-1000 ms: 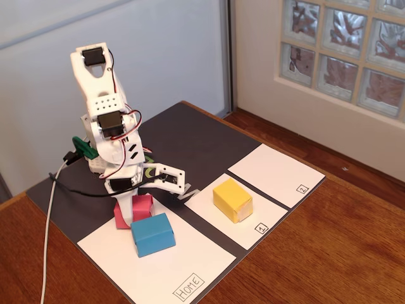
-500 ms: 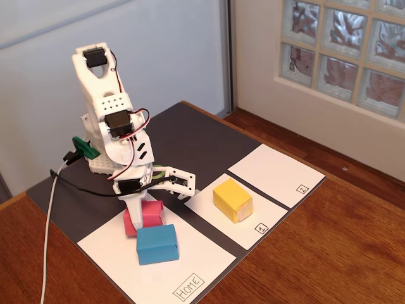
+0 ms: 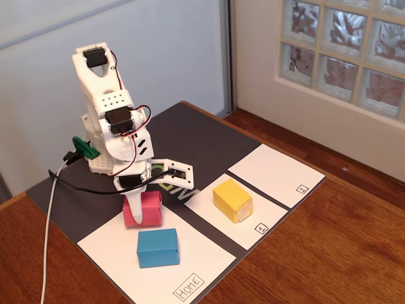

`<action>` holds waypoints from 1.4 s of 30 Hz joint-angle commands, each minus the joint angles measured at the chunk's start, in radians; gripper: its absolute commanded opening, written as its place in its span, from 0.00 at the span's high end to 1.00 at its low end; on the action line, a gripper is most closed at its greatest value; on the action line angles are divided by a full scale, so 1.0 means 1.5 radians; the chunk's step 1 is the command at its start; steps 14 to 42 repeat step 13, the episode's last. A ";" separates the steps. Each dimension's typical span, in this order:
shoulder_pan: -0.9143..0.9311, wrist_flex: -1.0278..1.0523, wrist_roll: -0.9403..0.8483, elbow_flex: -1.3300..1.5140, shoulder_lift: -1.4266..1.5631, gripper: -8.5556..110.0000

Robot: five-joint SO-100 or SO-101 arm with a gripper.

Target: Move box red to home

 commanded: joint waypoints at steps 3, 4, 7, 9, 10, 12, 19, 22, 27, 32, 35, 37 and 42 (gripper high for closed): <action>0.004 0.008 -0.001 -0.022 0.012 0.93; 0.008 0.006 -0.001 -0.022 0.009 0.93; 0.019 -0.001 -0.001 -0.022 0.003 0.93; 0.025 -0.007 -0.001 -0.022 -0.001 0.93; 0.028 -0.010 0.000 -0.022 -0.002 0.93; 0.035 -0.017 0.001 -0.022 -0.005 0.93; 0.038 -0.020 0.002 -0.025 -0.008 0.93; 0.038 -0.020 0.002 -0.025 -0.008 0.93; 0.038 -0.020 0.002 -0.025 -0.008 0.93; 0.038 -0.020 0.002 -0.025 -0.008 0.93; 0.038 -0.020 0.002 -0.025 -0.008 0.93; 0.038 -0.020 0.002 -0.025 -0.008 0.93; 0.038 -0.020 0.002 -0.025 -0.008 0.93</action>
